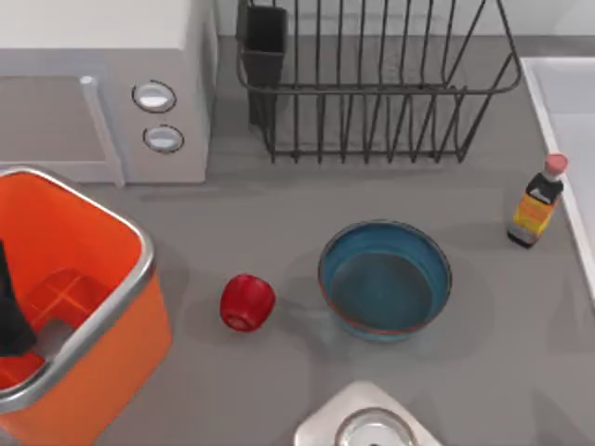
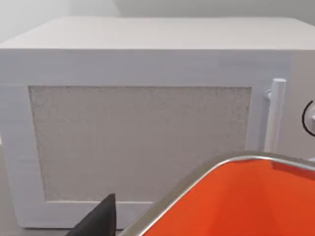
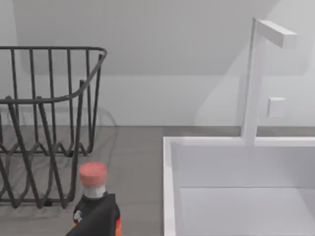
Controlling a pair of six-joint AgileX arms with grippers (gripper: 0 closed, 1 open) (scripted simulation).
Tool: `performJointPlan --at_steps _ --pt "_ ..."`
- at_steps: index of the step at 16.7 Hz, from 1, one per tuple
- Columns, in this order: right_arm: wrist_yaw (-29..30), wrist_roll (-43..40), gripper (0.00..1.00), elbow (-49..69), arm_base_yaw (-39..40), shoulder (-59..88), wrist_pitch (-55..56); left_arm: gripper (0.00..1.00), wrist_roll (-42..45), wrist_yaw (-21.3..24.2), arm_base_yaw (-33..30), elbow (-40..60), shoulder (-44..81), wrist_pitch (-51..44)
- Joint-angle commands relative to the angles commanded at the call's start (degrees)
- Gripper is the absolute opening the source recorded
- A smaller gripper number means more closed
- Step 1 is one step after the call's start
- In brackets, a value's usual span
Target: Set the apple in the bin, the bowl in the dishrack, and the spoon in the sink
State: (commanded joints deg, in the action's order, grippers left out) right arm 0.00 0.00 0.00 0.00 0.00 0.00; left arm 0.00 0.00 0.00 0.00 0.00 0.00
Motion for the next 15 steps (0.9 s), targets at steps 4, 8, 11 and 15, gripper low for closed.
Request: performJointPlan --at_steps 4,8,11,15 --pt "0.0 0.0 1.0 0.0 0.0 0.0 0.0 1.0 0.01 0.02 -0.71 1.56 1.76 -1.51" --pt "0.0 0.0 1.0 0.0 0.0 0.0 0.0 1.0 -0.66 0.23 -4.6 11.02 12.57 -9.45" --pt "0.0 0.0 1.0 0.0 0.0 0.0 0.0 1.0 -2.25 0.73 -9.0 22.19 26.84 -17.77" --pt "0.0 0.0 1.0 0.0 0.0 0.0 0.0 1.0 -5.5 1.93 -15.77 40.24 51.18 -29.69"
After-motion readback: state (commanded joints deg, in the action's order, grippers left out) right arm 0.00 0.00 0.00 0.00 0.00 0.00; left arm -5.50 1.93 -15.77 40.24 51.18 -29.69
